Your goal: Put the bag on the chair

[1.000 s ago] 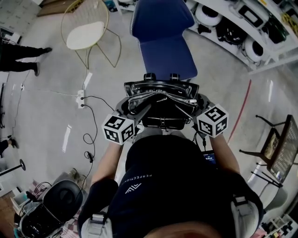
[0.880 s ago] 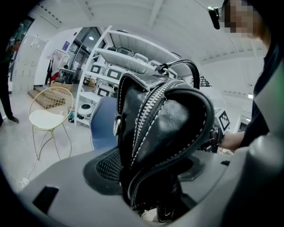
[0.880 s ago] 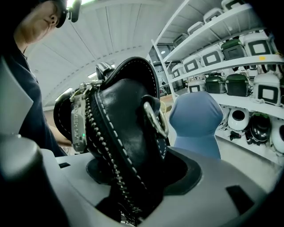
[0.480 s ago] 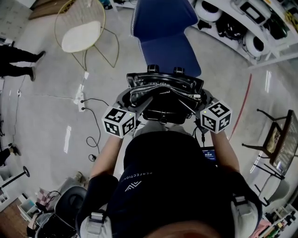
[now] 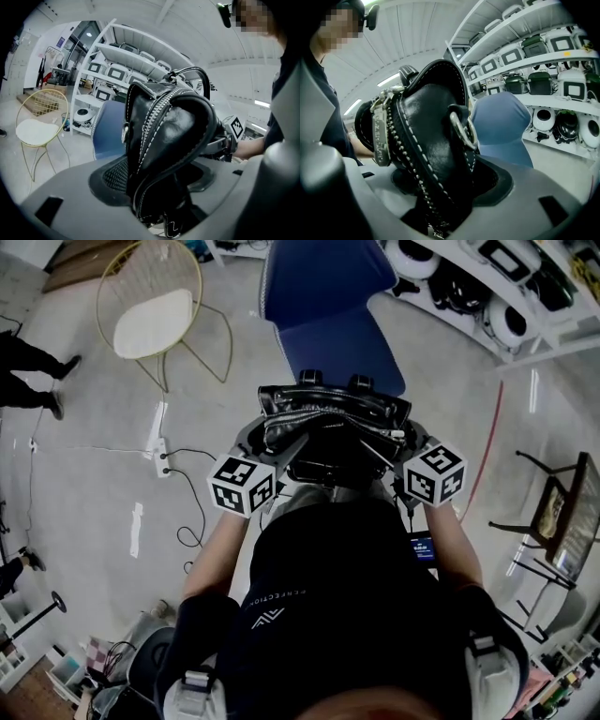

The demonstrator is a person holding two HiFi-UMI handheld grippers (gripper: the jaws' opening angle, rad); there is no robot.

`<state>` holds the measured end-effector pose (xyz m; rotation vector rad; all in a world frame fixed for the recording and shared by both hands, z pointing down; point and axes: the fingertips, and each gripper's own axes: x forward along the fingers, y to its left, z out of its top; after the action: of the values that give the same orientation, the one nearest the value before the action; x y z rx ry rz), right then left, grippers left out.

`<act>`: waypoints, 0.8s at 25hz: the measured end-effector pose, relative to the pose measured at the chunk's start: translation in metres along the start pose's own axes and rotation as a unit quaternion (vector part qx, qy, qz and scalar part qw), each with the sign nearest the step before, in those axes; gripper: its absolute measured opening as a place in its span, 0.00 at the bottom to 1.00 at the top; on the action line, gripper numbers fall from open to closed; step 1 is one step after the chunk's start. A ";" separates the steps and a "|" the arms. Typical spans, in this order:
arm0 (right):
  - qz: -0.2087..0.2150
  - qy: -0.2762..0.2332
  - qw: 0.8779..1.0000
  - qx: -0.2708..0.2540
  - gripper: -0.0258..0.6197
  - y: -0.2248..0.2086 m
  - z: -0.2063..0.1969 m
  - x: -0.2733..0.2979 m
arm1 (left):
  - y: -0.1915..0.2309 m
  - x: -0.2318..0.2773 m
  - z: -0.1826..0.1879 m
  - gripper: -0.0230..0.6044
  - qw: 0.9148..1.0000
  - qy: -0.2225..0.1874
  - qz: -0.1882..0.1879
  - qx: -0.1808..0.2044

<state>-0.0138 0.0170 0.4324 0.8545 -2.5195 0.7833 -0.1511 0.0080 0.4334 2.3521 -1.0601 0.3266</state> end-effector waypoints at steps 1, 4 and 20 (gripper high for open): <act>0.003 0.001 1.000 0.001 0.47 -0.001 -0.001 0.002 | 0.001 0.001 -0.001 0.52 1.000 0.001 0.003 -0.001; 0.014 0.007 1.000 0.002 0.47 -0.011 0.000 0.010 | 0.007 0.008 -0.001 0.52 1.000 0.005 0.015 -0.005; 0.059 0.070 0.996 -0.013 0.47 -0.091 0.033 0.064 | 0.060 0.078 0.014 0.51 0.995 0.037 0.076 -0.060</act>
<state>-0.0090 -0.0912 0.4735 0.6243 -2.4662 0.8168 -0.1446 -0.0809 0.4766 2.1430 -1.1929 0.3925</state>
